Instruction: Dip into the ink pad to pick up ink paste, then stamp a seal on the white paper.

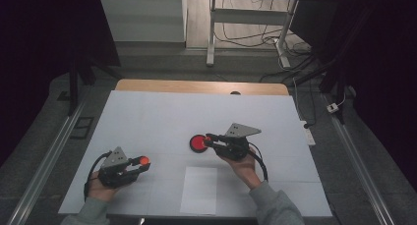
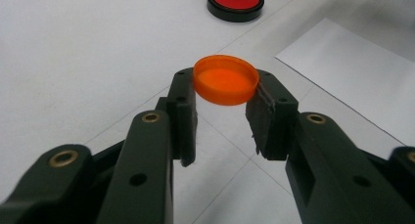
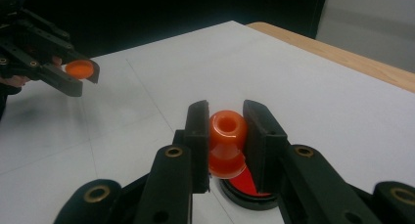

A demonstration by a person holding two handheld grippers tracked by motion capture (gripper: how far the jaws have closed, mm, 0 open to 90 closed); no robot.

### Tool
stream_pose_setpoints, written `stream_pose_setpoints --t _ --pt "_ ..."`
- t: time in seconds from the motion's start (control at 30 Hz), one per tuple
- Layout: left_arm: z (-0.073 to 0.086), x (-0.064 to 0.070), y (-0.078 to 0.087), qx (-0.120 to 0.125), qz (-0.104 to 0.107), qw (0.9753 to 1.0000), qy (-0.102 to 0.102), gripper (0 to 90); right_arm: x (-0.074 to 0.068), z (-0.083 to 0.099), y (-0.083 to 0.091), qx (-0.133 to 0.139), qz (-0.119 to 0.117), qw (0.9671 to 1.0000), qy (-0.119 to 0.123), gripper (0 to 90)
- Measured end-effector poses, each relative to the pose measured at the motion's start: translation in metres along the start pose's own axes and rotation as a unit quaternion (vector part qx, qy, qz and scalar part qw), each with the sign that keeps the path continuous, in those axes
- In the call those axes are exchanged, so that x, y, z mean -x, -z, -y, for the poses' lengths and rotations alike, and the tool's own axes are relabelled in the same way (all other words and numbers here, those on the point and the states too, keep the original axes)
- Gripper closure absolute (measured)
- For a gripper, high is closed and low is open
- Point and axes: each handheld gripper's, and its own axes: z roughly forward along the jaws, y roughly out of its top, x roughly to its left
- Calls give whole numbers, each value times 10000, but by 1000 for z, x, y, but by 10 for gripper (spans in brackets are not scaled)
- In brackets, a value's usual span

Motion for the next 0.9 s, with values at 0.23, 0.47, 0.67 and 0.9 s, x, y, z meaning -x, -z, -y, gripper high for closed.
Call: stream_pose_setpoints --t 0.23,0.47,0.67,0.9 --pt "0 0 1 25 -9 10000 7 646 -3 1 4 9 -41 10000 -19 724" --pt "0 0 1 31 -7 10000 20 646 -8 1 6 -2 -115 9999 -8 725" --pt "0 0 1 50 -13 10000 24 646 -10 3 9 -42 -147 9999 25 725" --pt "0 0 1 31 -16 10000 17 645 -13 4 14 -12 -230 9997 -33 725"
